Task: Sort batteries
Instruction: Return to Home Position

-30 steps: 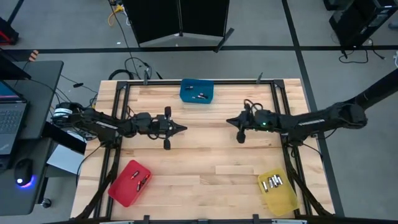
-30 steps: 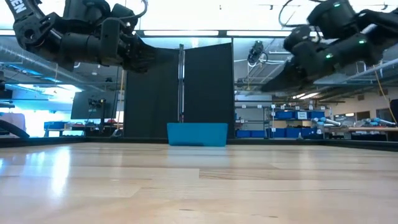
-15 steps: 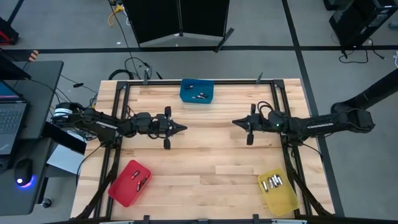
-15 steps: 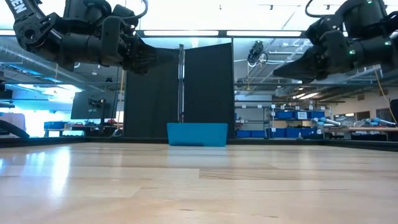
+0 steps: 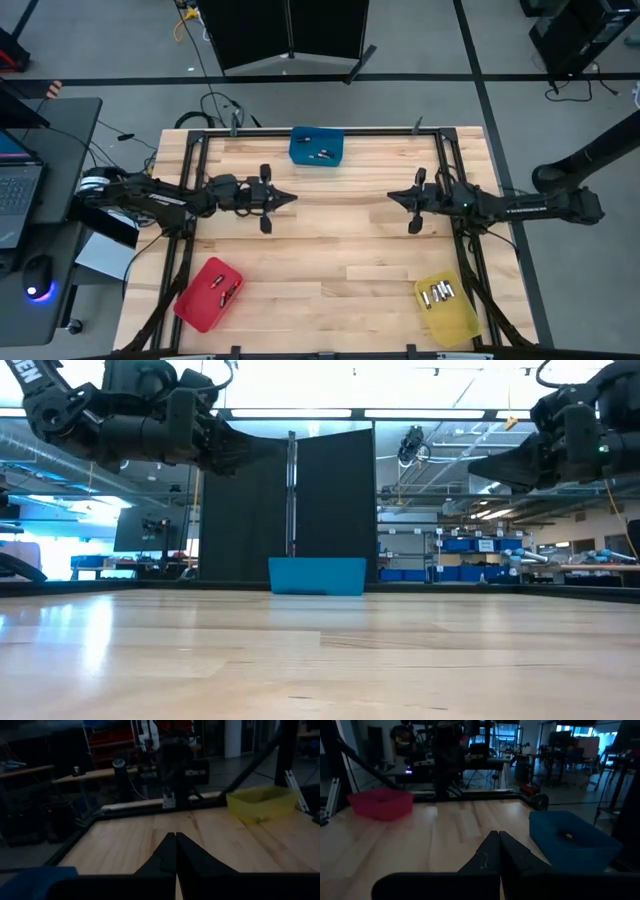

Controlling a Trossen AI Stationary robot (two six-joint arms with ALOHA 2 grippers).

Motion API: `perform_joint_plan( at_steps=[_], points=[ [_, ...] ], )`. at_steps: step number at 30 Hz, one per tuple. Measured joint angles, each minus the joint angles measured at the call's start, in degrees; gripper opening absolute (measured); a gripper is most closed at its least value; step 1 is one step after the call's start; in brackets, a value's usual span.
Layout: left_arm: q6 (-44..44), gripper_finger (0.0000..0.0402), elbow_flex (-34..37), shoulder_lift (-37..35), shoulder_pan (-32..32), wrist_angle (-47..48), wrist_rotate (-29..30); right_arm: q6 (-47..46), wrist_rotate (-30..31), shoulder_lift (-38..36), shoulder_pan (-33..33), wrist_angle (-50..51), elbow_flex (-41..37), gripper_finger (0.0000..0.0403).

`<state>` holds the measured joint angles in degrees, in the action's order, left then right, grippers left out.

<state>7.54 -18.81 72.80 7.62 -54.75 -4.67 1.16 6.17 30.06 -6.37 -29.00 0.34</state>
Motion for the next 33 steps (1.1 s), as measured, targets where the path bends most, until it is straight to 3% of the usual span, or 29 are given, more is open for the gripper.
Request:
perform_joint_plan(
  at_steps=[16,26,33],
  points=[
    [-2.04,0.0006,17.96,-23.27,1.46,-3.46,2.00,2.46,0.26,-12.40,-0.13,11.43,0.00,0.0003],
    [-2.66,0.0006,18.34,-43.77,3.36,23.84,4.02,3.01,4.14,-24.06,-1.62,25.20,0.00,0.0003],
    [-1.91,0.0006,18.34,-62.56,4.44,36.83,5.54,4.31,1.84,-29.89,-3.93,31.60,2.06,0.0003]
  ],
)
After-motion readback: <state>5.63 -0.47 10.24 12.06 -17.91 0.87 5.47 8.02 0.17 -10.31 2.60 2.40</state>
